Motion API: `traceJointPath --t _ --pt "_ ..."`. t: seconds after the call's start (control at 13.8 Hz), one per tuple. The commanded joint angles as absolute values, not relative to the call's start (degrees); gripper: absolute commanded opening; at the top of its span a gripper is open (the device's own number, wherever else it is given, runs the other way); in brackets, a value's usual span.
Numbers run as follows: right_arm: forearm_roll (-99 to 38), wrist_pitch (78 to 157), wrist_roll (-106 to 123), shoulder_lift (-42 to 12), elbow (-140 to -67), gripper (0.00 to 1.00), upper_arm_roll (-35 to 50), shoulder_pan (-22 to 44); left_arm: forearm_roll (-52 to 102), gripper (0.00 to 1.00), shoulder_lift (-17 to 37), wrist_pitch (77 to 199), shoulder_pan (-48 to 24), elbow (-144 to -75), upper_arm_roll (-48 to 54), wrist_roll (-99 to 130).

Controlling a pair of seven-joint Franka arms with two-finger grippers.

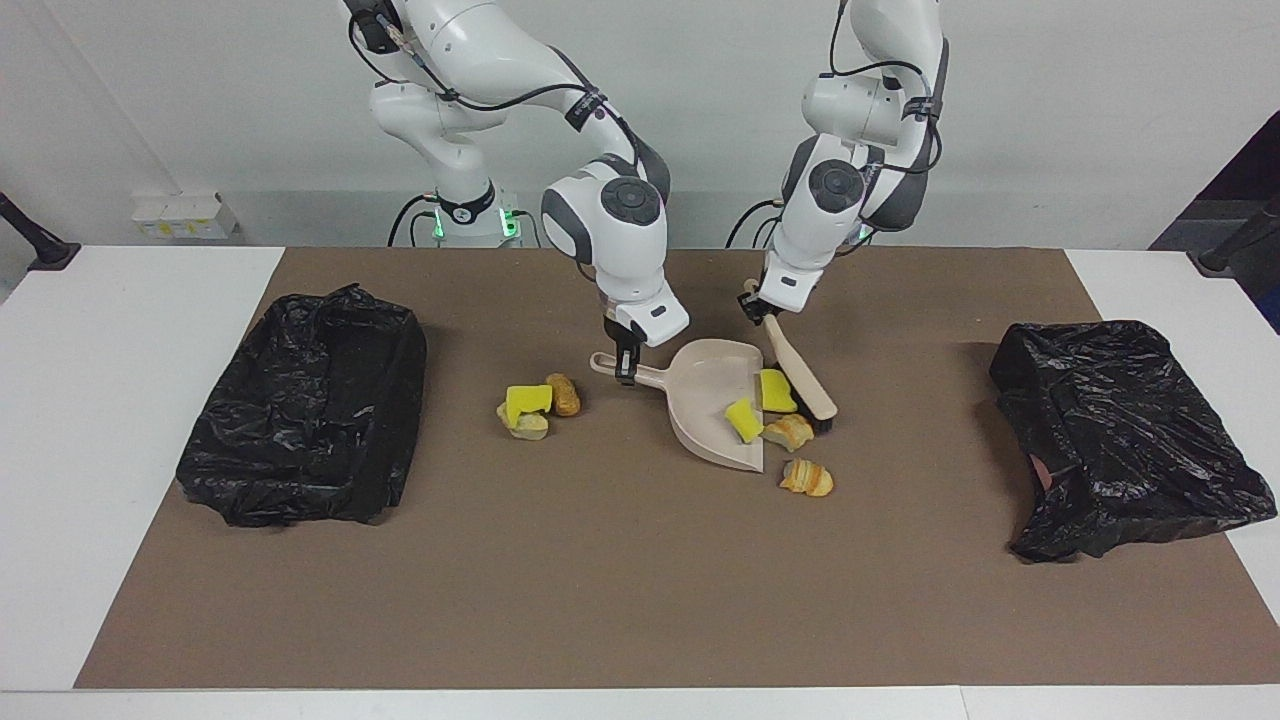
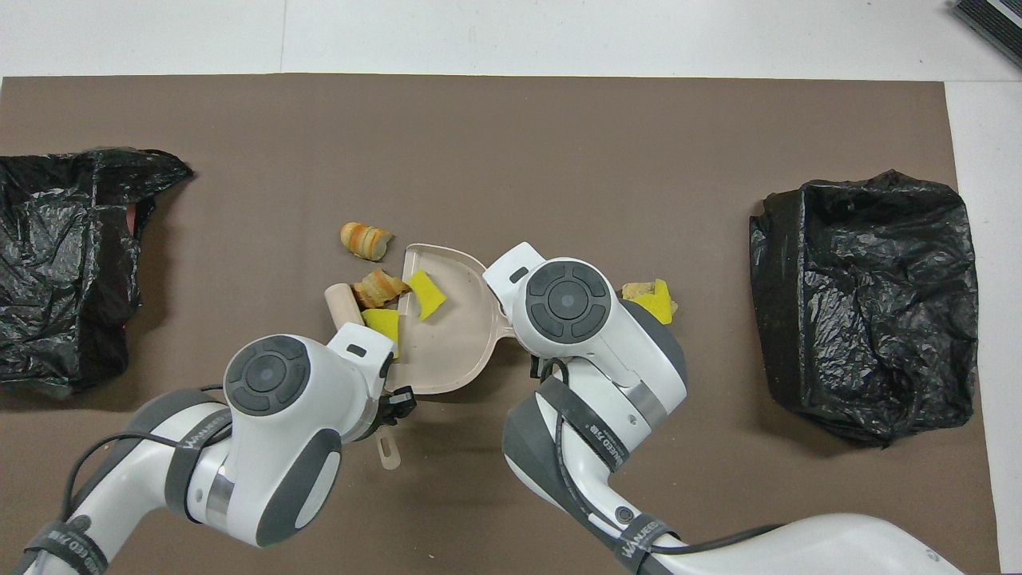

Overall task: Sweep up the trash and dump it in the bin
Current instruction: 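Sweep bread and sponge pieces into the dustpan with the left gripper's brush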

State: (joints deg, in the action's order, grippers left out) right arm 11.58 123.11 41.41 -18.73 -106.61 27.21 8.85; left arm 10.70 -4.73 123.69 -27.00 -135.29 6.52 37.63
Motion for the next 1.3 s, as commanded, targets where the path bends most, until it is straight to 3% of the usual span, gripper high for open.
traceJointPath --t 0.0,0.22,0.51,1.01,1.23 --pt "10.3 124.3 40.6 -19.2 -107.0 0.0 27.9 8.6 11.6 0.0 -4.3 123.8 -30.9 -133.5 5.6 30.8" --pt "10.3 124.3 40.3 -19.2 -107.0 0.0 27.9 8.6 11.5 0.0 -1.8 119.3 -29.6 -127.6 5.1 25.4" --pt "10.3 123.7 35.7 -19.2 -107.0 0.0 27.9 8.6 10.1 0.0 0.1 106.8 -19.1 -119.2 5.0 11.0" --pt "10.8 124.1 26.2 -18.7 -107.4 0.0 28.6 9.6 0.1 0.0 14.7 110.9 -8.3 -103.8 5.1 -8.4" --pt "10.8 124.1 26.2 -18.7 -107.4 0.0 28.6 9.6 -3.4 0.0 17.0 114.8 -6.8 -104.2 5.1 -13.3"
